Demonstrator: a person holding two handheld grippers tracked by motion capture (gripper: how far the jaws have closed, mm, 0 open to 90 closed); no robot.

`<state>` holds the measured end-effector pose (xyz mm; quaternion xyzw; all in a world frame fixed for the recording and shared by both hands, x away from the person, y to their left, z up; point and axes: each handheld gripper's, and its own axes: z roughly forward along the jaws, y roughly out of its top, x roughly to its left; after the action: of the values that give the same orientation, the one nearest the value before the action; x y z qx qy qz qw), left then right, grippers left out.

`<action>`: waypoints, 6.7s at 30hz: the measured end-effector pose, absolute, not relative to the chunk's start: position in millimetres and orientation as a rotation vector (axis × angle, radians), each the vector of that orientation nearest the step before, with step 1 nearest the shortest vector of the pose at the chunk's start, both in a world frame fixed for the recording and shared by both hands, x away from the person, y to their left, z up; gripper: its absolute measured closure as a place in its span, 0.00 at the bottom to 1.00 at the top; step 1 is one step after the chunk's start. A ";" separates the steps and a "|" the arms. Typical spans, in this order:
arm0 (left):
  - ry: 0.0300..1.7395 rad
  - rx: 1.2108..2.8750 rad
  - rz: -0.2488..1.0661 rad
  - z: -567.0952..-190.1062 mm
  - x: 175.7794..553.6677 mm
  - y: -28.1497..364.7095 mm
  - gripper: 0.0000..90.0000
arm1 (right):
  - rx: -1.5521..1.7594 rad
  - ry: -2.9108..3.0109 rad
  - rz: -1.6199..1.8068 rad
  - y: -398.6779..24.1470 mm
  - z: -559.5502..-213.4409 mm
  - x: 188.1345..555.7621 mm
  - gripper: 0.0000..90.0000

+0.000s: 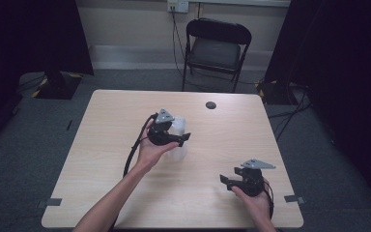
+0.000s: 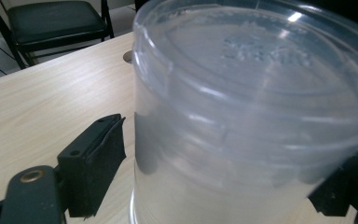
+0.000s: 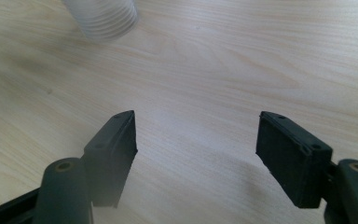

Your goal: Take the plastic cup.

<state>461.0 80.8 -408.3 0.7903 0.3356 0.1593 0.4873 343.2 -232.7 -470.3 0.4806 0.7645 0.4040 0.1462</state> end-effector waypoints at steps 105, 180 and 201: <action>0.764 1.594 0.455 -340.2 424.7 108.3 0.36 | 1.336 2.209 1.213 -228.2 -468.5 343.8 0.31; 1.048 1.628 -0.398 -429.4 367.9 131.0 0.39 | 0.656 2.179 1.509 -116.1 -441.3 308.8 0.69; 1.055 1.537 -0.525 -431.1 357.8 120.5 0.39 | 0.604 2.073 1.554 -113.3 -441.3 307.2 0.79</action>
<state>357.8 120.5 -431.1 0.6541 0.4487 -0.2232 0.5666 307.2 -113.3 -441.3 0.2207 0.7567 0.5673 0.2385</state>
